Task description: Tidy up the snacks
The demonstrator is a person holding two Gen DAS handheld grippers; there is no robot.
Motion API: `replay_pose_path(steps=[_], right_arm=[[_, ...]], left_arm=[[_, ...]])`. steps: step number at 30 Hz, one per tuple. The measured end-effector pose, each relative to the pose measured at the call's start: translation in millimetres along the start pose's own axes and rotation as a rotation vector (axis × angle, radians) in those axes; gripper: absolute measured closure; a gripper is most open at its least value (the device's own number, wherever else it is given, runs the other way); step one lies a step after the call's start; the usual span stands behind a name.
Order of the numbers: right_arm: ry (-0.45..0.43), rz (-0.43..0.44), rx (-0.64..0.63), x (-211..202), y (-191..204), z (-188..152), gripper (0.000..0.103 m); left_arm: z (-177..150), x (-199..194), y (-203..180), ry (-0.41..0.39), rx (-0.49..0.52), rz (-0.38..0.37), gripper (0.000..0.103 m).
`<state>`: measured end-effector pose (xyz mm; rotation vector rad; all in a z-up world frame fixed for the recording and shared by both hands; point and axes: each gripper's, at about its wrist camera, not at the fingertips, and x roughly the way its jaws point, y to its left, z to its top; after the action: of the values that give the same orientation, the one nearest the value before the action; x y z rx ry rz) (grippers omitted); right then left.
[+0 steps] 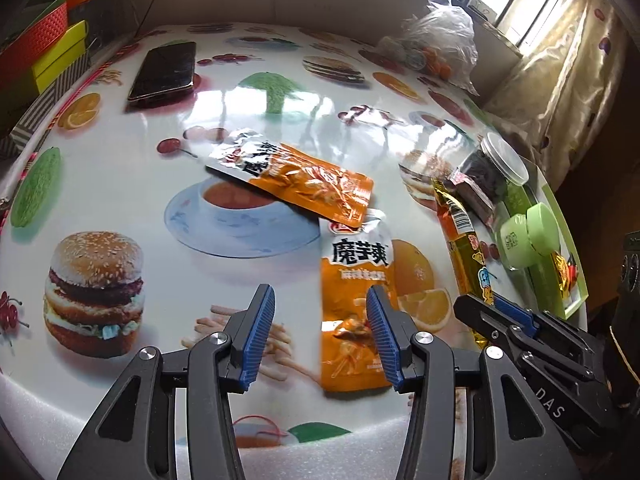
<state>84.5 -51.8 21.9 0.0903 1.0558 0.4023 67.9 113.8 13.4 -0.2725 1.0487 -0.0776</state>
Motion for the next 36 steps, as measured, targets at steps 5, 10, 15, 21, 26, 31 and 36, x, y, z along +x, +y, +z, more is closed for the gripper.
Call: replay_pose_path(steps=[5, 10, 15, 21, 26, 31, 36], right_arm=[[-0.01, -0.007, -0.003, -5.6, -7.1, -4.1, 0.081], [-0.012, -0.005, 0.013, -9.2, -17.9, -6.5, 0.081], [-0.004, 0.017, 0.031, -8.5, -25.7, -10.6, 0.081], [-0.006, 0.035, 0.039, -6.5, -30.0, -12.4, 0.081], [-0.01, 0.039, 0.036, -6.8, -32.6, -12.5, 0.081], [-0.014, 0.043, 0.045, -7.7, -35.3, -13.3, 0.081], [-0.014, 0.042, 0.046, -8.2, -35.4, -13.5, 0.081]], left_arm=[[-0.5, 8.0, -18.5, 0.021, 0.039, 0.013, 0.048], [-3.1, 17.6, -35.0, 0.037, 0.08, 0.035, 0.046], [-2.8, 22.0, -43.8, 0.034, 0.118, 0.091, 0.044], [-2.8, 24.7, -45.9, 0.011, 0.128, 0.135, 0.044], [-5.0, 25.7, -48.6, -0.003, 0.145, 0.184, 0.051], [-6.6, 24.9, -48.0, -0.022, 0.148, 0.202, 0.055], [-6.8, 23.1, -46.2, -0.028, 0.143, 0.206, 0.063]])
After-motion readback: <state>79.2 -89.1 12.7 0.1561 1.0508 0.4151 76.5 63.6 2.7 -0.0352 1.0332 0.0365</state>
